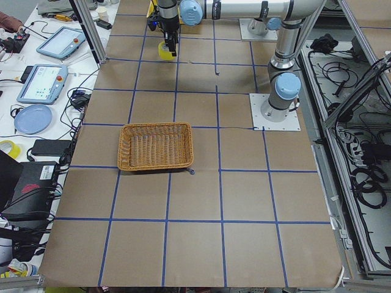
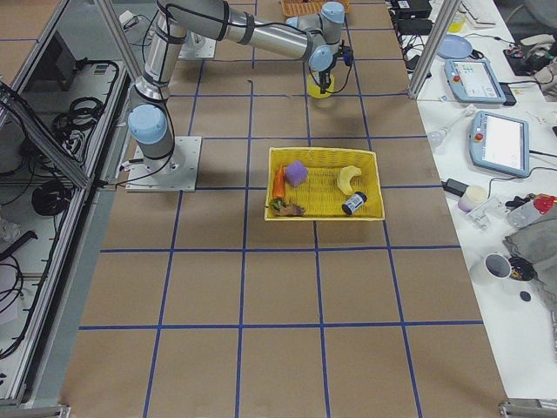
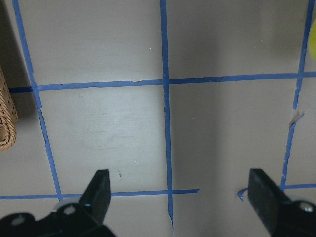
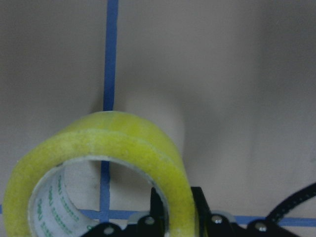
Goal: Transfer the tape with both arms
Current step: 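Carry the tape roll to the table center and set it down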
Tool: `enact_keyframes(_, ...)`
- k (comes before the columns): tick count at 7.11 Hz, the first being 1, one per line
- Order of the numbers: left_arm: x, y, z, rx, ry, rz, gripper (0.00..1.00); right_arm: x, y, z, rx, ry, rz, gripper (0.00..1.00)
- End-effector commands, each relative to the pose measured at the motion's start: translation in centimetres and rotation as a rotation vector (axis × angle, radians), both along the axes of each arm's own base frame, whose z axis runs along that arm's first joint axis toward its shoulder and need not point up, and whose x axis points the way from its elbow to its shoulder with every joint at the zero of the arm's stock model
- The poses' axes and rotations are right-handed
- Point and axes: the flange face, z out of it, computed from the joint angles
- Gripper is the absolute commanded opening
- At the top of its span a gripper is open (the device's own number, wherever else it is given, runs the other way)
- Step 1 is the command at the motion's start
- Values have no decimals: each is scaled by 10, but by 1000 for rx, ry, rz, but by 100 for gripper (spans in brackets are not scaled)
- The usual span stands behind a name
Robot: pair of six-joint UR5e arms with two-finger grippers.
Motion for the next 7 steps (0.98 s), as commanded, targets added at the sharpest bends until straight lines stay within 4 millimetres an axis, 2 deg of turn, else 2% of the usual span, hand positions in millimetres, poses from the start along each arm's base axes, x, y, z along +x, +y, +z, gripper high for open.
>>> enact_keyframes(1,0,0,0,0,-1,0,100,6,13,-17,19,5,-6,0)
enact_keyframes(2,0,0,-1,2,-1,-2,100,4,17,-25,34,14,-4,0)
enact_keyframes(3,0,0,-1,2,0,-2,100,4,17,-27,39,15,-4,75)
enact_keyframes(4,0,0,-1,2,0,-2,100,4,16,-21,29,15,-1,100)
enact_keyframes(5,0,0,-1,2,0,-2,100,4,10,-7,-1,14,4,100)
enact_keyframes(6,0,0,-1,2,0,-2,100,1,-3,33,-68,10,2,100)
enact_keyframes(7,0,-3,3,-24,-4,1,100,-10,-2,73,-90,18,10,100)
